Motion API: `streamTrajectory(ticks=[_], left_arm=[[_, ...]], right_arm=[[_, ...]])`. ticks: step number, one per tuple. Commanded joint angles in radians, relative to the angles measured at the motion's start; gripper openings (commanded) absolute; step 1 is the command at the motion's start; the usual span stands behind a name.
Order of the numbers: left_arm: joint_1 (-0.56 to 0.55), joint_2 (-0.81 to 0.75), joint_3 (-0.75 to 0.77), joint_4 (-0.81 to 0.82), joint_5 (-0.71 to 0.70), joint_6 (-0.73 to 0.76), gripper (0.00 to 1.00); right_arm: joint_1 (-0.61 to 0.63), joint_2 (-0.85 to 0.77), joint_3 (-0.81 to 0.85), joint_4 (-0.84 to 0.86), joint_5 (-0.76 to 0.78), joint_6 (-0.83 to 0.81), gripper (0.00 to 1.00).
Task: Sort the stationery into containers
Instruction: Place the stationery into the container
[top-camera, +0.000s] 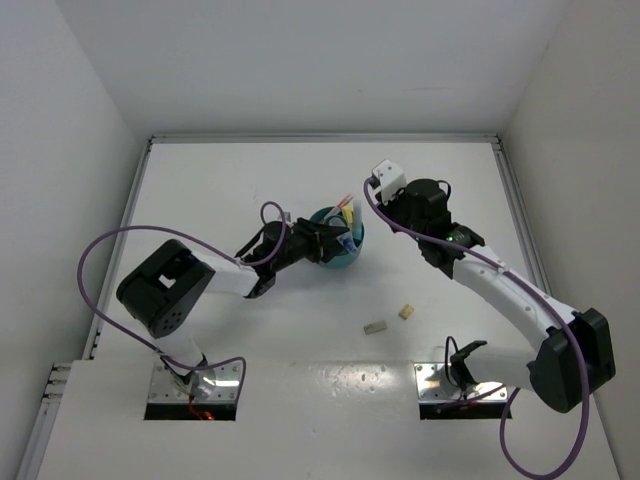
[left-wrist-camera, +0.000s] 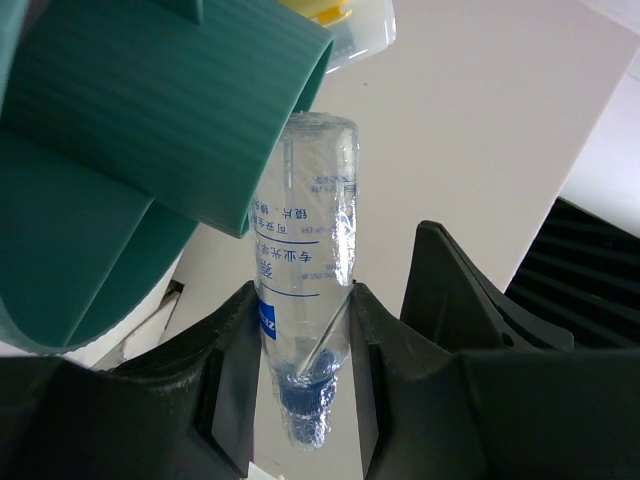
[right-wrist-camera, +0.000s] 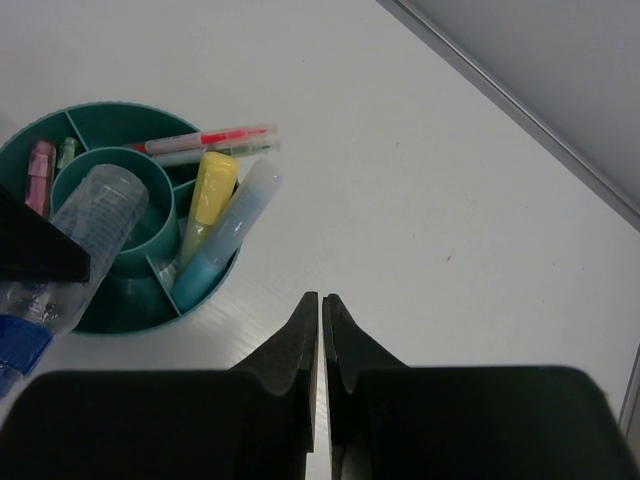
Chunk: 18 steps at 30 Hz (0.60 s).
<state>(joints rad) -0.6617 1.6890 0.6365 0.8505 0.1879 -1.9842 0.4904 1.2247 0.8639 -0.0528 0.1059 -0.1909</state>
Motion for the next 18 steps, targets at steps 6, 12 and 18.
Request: streamTrajectory(ticks=[6,12,18], left_arm=[[0.013,0.018,0.038,0.07,0.022,-0.323,0.3],[0.022,0.028,0.048,0.07,0.031,-0.314,0.39],[0.031,0.028,0.048,0.07,0.031,-0.294,0.52]], right_arm=[[-0.001,-0.014,0.0,0.045,0.012,-0.007,0.03],[-0.001,-0.014,0.0,0.045,0.012,-0.007,0.02],[-0.001,-0.014,0.0,0.045,0.012,-0.007,0.02]])
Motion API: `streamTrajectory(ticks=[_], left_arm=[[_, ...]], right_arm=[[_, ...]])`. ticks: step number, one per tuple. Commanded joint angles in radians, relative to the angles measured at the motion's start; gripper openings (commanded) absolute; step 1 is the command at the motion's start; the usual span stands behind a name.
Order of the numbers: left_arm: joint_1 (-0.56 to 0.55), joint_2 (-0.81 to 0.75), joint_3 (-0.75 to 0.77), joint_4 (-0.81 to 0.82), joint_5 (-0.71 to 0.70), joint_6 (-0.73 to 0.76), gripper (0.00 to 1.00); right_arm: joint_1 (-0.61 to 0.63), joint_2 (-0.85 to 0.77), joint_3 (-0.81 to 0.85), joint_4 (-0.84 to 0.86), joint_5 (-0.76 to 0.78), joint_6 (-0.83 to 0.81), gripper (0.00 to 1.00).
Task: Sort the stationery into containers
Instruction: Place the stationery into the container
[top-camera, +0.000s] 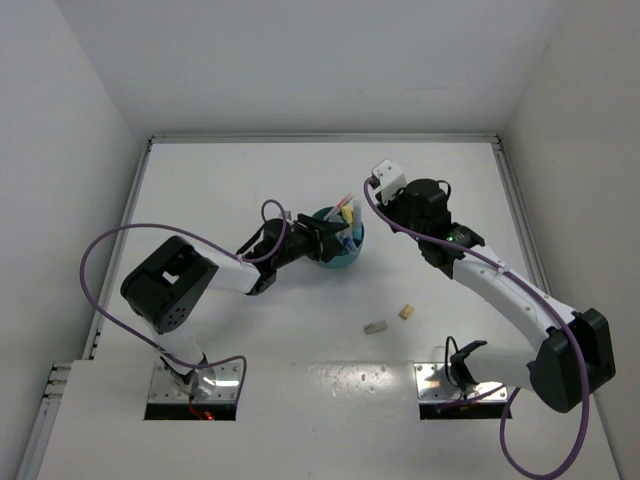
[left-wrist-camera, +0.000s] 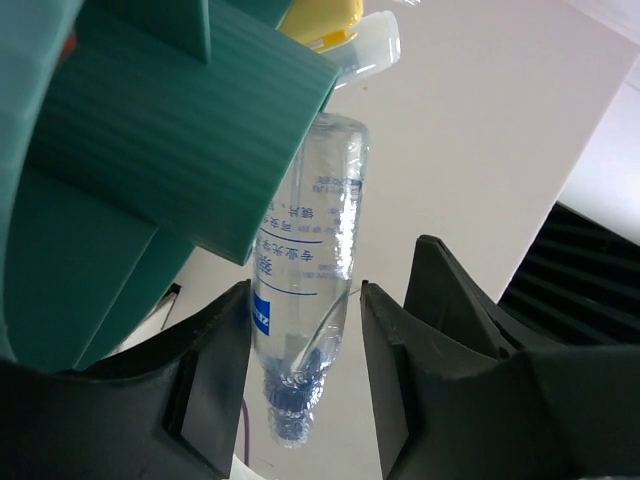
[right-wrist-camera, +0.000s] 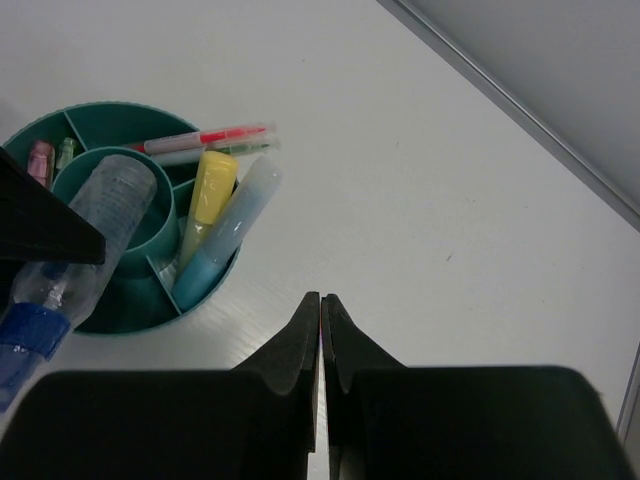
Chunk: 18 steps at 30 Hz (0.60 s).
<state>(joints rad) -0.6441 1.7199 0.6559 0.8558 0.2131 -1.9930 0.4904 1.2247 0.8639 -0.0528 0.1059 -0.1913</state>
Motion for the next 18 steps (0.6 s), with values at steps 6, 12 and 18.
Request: streamTrajectory(ticks=[6,12,18], left_arm=[[0.014,-0.003,0.059,0.052,0.028,-0.276,0.53],[0.014,-0.003,0.059,0.052,0.028,-0.267,0.55],[0.014,-0.085,0.093,-0.015,0.028,-0.202,0.55]], right_arm=[[-0.001,-0.014,0.0,0.045,0.012,-0.007,0.02],[-0.001,-0.014,0.0,0.045,0.012,-0.007,0.02],[-0.001,-0.014,0.0,0.045,0.012,-0.016,0.02]])
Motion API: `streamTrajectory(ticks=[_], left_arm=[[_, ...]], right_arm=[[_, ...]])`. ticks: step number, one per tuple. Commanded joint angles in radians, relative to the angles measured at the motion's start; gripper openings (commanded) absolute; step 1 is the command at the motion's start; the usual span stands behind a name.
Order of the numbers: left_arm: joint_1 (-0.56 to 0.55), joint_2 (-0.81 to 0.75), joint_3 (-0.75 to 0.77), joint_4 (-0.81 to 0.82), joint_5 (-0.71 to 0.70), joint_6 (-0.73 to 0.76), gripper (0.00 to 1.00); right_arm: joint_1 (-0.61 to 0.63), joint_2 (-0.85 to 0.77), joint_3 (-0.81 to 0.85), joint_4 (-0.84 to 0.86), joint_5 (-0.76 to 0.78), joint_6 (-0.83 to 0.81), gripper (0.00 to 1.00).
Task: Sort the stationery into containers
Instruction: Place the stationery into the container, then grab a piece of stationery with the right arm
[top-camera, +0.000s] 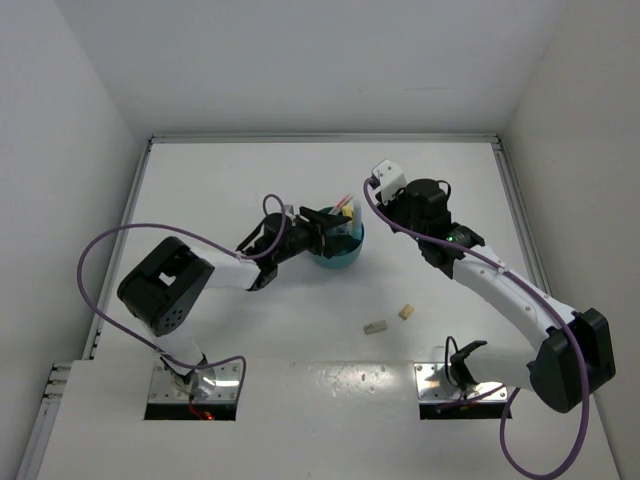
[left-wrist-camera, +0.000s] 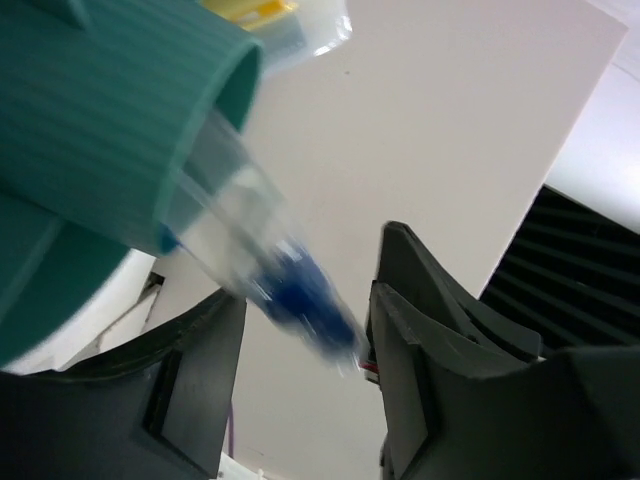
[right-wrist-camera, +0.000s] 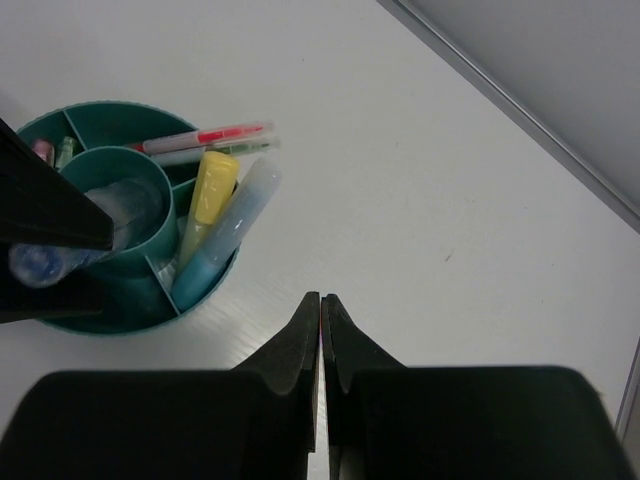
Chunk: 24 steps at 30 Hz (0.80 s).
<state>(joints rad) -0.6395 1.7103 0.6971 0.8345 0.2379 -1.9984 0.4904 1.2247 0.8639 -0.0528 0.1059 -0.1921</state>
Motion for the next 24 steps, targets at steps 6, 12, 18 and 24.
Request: streamTrajectory(ticks=[6,12,18,24], left_arm=[[0.029,-0.139,0.076,-0.067,0.003,-0.128,0.59],[0.047,-0.184,0.116,-0.113,0.012,-0.038,0.42],[0.083,-0.264,0.373,-0.762,0.051,0.796,0.0],[-0.109,-0.491,0.253,-1.141,-0.372,1.27,0.53]], right_arm=[[-0.001,-0.014,0.0,0.045,0.012,-0.015,0.02],[-0.001,-0.014,0.0,0.045,0.012,-0.015,0.02],[-0.001,-0.037,0.0,-0.042,-0.033,-0.088,0.09],[-0.001,-0.146,0.04,-0.461,-0.362,-0.418,0.82]])
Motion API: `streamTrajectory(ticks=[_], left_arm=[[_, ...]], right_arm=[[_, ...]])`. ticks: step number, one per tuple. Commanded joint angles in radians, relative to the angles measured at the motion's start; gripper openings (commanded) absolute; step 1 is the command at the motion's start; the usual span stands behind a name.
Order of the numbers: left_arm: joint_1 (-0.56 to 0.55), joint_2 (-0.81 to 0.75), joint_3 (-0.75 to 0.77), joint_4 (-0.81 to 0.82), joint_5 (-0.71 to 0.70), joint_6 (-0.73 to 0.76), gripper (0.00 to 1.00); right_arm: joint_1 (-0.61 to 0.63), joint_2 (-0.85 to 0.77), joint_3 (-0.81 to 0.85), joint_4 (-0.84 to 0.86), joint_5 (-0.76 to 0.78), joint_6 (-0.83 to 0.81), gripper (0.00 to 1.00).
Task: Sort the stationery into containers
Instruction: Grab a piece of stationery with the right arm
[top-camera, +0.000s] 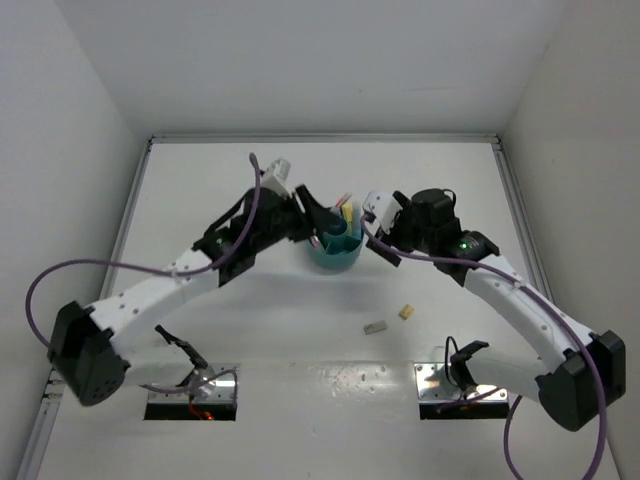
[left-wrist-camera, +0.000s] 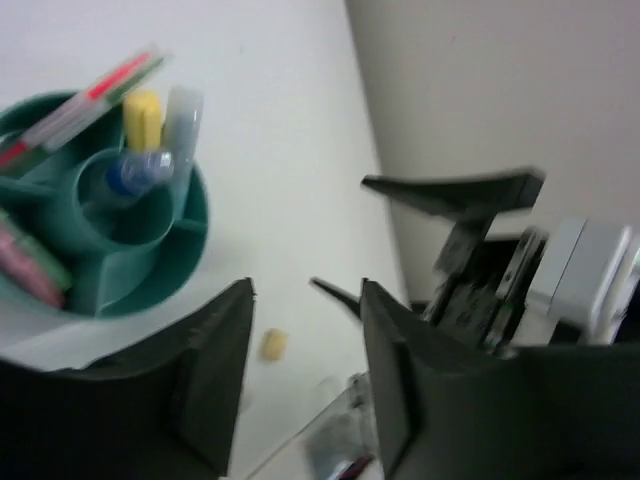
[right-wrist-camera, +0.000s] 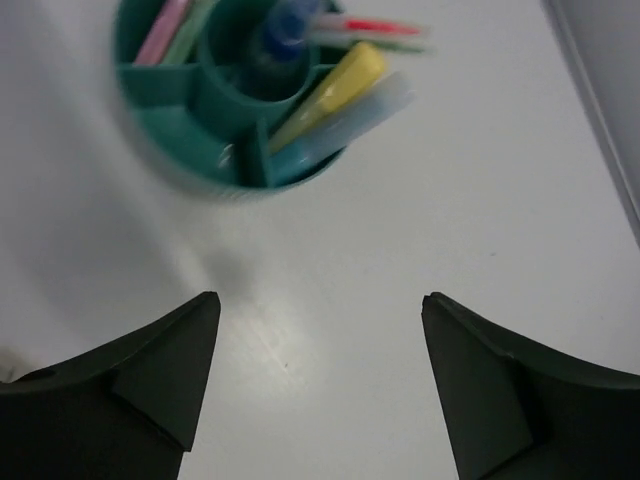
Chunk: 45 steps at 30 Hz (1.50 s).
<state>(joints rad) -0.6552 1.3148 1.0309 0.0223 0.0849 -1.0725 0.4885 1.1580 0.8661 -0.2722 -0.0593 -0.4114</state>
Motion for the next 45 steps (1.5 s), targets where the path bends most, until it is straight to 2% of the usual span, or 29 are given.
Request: streamTrajectory(ticks=[1,4,5,6,7,8,9,10,12,13,14,15,16,17,19,22,33,41,44,45], left_arm=[[-0.116,-0.151,-0.166,-0.341,-0.252,0.344,0.56],[-0.201,-0.233,-0.294,-0.35,-0.313,0.303,0.58],[-0.225,-0.289,-0.349,-0.364,-0.397,0.284,0.58],[-0.259,-0.32,-0.371,-0.377,-0.431,0.27,0.55],[-0.259,-0.353,-0.396,-0.396,-0.46,0.261,0.46],[-0.259,-0.385,-0.396,-0.407,-0.506,0.261,0.25],[-0.259,-0.443,-0.396,-0.421,-0.529,0.261,0.0],[-0.259,-0.468,-0.385,-0.458,-0.548,0.261,0.0],[-0.259,-0.515,-0.333,-0.499,-0.614,0.261,0.0],[-0.259,-0.525,-0.315,-0.537,-0.634,0.272,0.01],[-0.259,-0.534,-0.292,-0.548,-0.652,0.272,0.1],[-0.259,-0.543,-0.292,-0.548,-0.662,0.272,0.33],[-0.259,-0.552,-0.292,-0.548,-0.662,0.272,0.42],[-0.259,-0.552,-0.292,-0.548,-0.662,0.272,0.45],[-0.259,-0.552,-0.301,-0.548,-0.662,0.272,0.46],[-0.259,-0.543,-0.301,-0.548,-0.662,0.261,0.46],[-0.259,-0.552,-0.359,-0.529,-0.662,0.234,0.47],[-0.259,-0.581,-0.377,-0.529,-0.662,0.224,0.47],[-0.259,-0.603,-0.387,-0.529,-0.662,0.224,0.47],[-0.259,-0.603,-0.387,-0.529,-0.662,0.224,0.47]], right_arm=[[0.001,-0.101,0.037,-0.289,-0.261,-0.239,0.82],[0.001,-0.13,0.025,-0.456,-0.379,-0.314,0.78],[0.001,-0.11,0.025,-0.499,-0.419,-0.354,0.75],[0.001,-0.084,0.025,-0.575,-0.456,-0.375,0.64],[0.01,-0.011,0.013,-0.603,-0.505,-0.392,0.54],[0.019,0.029,0.002,-0.623,-0.529,-0.435,0.46],[0.019,0.07,-0.009,-0.653,-0.578,-0.461,0.32],[0.019,0.109,-0.027,-0.663,-0.591,-0.49,0.26],[0.019,0.186,-0.041,-0.664,-0.603,-0.556,0.23],[0.03,0.186,-0.059,-0.664,-0.617,-0.57,0.27],[0.03,0.186,-0.073,-0.664,-0.617,-0.587,0.32],[0.048,0.16,-0.09,-0.636,-0.626,-0.587,0.37],[0.048,0.143,-0.126,-0.586,-0.611,-0.587,0.46],[0.064,0.131,-0.142,-0.563,-0.599,-0.577,0.5],[0.087,0.131,-0.168,-0.51,-0.561,-0.544,0.54],[0.116,0.167,-0.177,-0.493,-0.534,-0.534,0.54],[0.238,0.229,-0.242,-0.239,-0.32,-0.386,0.51],[0.303,0.29,-0.26,-0.183,-0.2,-0.349,0.5],[0.326,0.301,-0.269,-0.162,-0.159,-0.349,0.43],[0.335,0.31,-0.279,-0.162,-0.159,-0.34,0.36]])
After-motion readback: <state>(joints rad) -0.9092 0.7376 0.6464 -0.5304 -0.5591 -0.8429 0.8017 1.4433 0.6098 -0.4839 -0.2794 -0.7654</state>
